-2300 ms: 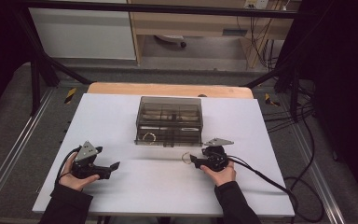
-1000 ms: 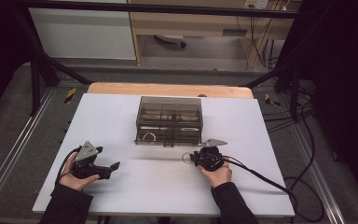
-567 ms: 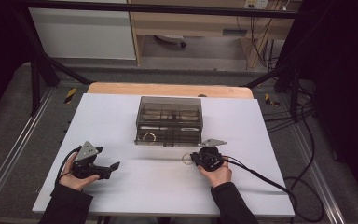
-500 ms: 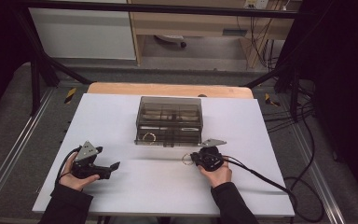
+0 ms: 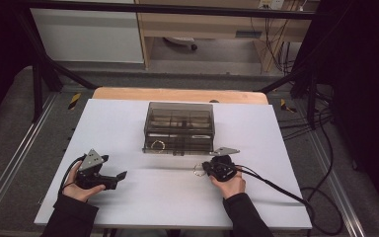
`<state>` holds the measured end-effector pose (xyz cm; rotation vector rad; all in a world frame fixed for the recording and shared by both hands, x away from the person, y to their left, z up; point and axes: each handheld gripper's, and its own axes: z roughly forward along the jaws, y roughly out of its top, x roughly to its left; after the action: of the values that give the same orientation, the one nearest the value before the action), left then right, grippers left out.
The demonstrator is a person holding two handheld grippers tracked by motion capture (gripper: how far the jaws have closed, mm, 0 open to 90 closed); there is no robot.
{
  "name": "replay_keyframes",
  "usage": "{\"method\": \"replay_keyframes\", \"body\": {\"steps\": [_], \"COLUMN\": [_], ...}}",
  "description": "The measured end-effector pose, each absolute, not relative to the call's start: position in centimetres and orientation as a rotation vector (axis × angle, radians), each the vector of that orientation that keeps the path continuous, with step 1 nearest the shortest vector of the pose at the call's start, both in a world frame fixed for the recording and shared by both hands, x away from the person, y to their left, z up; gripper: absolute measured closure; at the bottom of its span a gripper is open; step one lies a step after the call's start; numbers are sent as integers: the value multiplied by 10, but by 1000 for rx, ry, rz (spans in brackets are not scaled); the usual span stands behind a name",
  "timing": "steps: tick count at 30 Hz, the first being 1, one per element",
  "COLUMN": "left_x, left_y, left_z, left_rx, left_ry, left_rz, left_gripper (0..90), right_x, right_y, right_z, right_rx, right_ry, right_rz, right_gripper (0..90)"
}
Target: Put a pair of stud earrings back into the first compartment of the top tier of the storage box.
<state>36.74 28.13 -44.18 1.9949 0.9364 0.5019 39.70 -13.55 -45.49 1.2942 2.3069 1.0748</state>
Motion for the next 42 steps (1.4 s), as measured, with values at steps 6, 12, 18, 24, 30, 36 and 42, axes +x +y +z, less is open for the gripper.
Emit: {"method": "replay_keyframes", "body": {"steps": [6, 12, 18, 24, 30, 36, 42], "left_x": [368, 367, 367, 367, 367, 367, 367], "left_y": [281, 281, 281, 281, 281, 281, 281], "left_z": [-442, -442, -442, -442, -442, -442, -442], "left_rx": [1996, 1995, 1995, 1994, 1994, 1993, 1993], "left_ry": [936, 935, 935, 936, 938, 938, 938], "left_rz": [501, 502, 501, 501, 500, 499, 499], "left_gripper": [54, 54, 54, 54, 54, 54, 54], "right_x": [397, 396, 396, 396, 394, 392, 390], "right_y": [-136, -136, -136, -138, -140, -141, -143], "right_z": [-455, -454, -453, -449, -445, -441, -437], "right_rx": [1298, 1301, 1303, 1305, 1296, 1281, 1262], "right_ry": [2306, 2305, 2313, 2317, 2317, 2318, 2325], "right_rz": [1073, 1070, 1080, 1093, 1111, 1129, 1134], "right_gripper": [868, 871, 872, 872, 872, 872, 872]}}
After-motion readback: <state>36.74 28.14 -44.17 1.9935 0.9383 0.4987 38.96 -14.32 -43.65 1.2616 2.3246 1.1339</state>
